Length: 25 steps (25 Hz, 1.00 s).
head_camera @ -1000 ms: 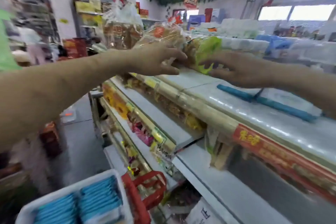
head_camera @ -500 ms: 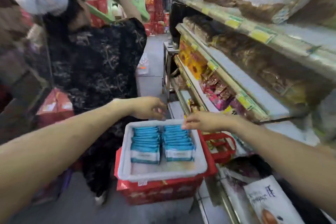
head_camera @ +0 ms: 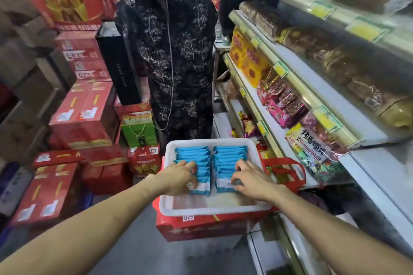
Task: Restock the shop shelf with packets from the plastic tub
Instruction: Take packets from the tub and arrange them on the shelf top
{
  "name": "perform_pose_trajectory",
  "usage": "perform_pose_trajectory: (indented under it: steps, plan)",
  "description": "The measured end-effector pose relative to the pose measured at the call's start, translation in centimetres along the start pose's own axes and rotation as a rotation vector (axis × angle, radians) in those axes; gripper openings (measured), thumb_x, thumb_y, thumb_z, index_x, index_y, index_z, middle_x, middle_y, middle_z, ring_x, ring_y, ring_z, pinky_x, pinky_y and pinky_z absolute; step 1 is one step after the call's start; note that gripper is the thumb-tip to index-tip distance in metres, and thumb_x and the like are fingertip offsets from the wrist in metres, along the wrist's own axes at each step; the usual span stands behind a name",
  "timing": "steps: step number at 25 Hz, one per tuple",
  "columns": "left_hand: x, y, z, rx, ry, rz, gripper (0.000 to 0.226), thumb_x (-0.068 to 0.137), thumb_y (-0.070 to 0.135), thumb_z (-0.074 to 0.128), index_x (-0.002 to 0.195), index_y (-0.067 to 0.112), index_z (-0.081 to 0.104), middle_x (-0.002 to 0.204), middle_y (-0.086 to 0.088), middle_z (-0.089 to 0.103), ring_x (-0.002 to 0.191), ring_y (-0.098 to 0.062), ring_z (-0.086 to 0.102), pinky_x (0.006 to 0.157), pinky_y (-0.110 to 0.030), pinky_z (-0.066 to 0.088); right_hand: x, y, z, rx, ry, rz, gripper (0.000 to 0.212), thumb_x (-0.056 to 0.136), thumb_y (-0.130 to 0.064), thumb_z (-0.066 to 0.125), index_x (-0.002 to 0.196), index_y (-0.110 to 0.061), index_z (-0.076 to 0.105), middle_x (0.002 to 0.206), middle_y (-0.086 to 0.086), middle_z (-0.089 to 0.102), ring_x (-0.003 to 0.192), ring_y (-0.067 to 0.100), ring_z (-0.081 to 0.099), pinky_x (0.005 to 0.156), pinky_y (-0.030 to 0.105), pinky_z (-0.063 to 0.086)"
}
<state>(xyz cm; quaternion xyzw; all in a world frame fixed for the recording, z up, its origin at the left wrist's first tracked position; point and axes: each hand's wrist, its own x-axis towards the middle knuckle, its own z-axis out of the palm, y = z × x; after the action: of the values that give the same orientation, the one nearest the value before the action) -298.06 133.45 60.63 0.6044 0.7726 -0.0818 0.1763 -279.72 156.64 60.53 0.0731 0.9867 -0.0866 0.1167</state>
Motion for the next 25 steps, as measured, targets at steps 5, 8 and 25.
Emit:
perform_pose_trajectory:
  steps: [5,8,25]
  plan:
    - [1.0,0.1,0.2,-0.06,-0.081,0.043,0.036,0.088,0.012,0.059,0.113,0.035,0.073,0.121,0.002,0.054,0.11,-0.026,0.057,0.091,-0.035,0.047,0.4,-1.1,-0.3,-0.065,-0.026,-0.068,0.021,0.097,-0.032,0.059,0.11,-0.025,0.074,0.109,-0.002,0.045,0.107,0.021,0.046,0.087,0.035,0.039]
    - [1.1,-0.3,0.9,-0.093,-0.08,0.081,0.038,0.089,0.005,0.057,0.111,0.033,0.072,0.122,0.001,0.051,0.106,-0.026,0.06,0.091,-0.035,0.05,0.0,-1.3,-0.1,-0.066,-0.008,-0.137,0.02,0.098,-0.028,0.057,0.108,-0.023,0.074,0.107,-0.001,0.049,0.103,0.021,0.049,0.08,0.034,0.039]
    - [3.9,-5.6,-14.4,-0.262,0.202,0.253,0.047,0.093,0.004,0.055,0.118,0.041,0.07,0.116,0.024,0.059,0.106,0.001,0.058,0.095,-0.018,0.044,0.0,1.1,-13.2,0.178,0.16,-0.022,0.025,0.096,-0.011,0.066,0.115,-0.023,0.076,0.112,-0.002,0.058,0.1,0.011,0.054,0.085,0.019,0.046]
